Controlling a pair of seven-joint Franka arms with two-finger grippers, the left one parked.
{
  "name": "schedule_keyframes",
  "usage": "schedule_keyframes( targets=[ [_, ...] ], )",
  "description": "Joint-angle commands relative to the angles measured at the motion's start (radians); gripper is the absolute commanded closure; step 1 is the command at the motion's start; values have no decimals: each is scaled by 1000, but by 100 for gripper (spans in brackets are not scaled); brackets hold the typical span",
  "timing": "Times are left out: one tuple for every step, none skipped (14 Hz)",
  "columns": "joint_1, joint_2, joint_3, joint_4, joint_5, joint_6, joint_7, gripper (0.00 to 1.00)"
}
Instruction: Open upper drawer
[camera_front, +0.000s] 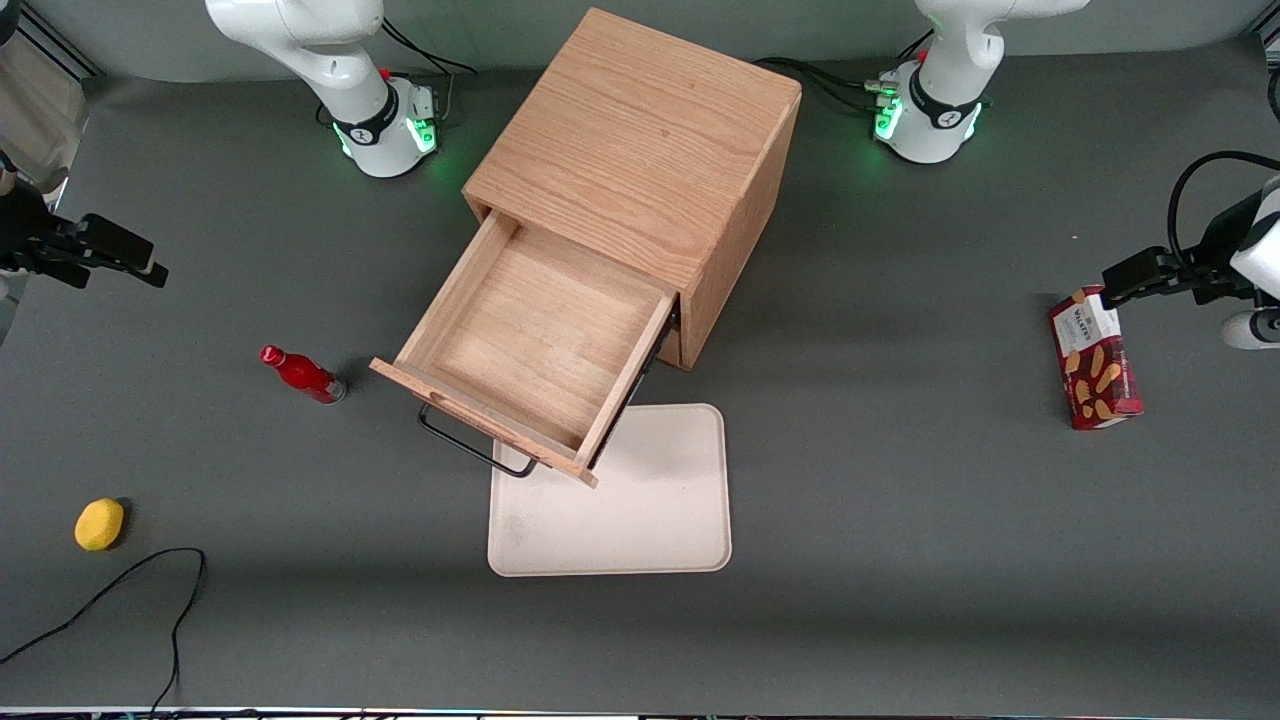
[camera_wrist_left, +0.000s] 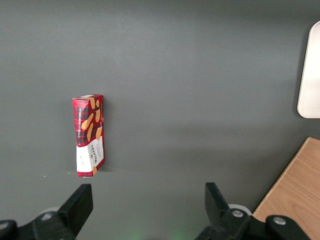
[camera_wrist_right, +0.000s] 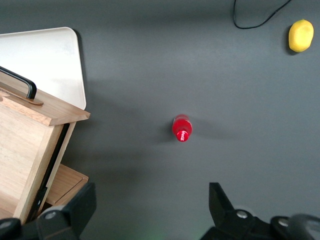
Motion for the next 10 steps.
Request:
schedule_keyframes(
  targets=[
    [18, -10, -9, 9, -11, -35, -20, 0],
    [18, -9, -9, 9, -13, -42, -9, 0],
    [18, -9, -8, 9, -14, -42, 14, 0],
    [18, -9, -8, 7, -14, -44, 20, 0],
    [18, -9, -8, 7, -14, -45, 28, 0],
    [18, -9, -8, 9, -16, -46, 25, 0],
    [18, -9, -8, 7, -16, -46, 25, 0],
    [18, -7, -6, 9, -19, -46, 25, 0],
    [18, -7, -3, 9, -25, -46, 25, 0],
    [18, -7, -2, 9, -27, -46, 25, 0]
  ],
)
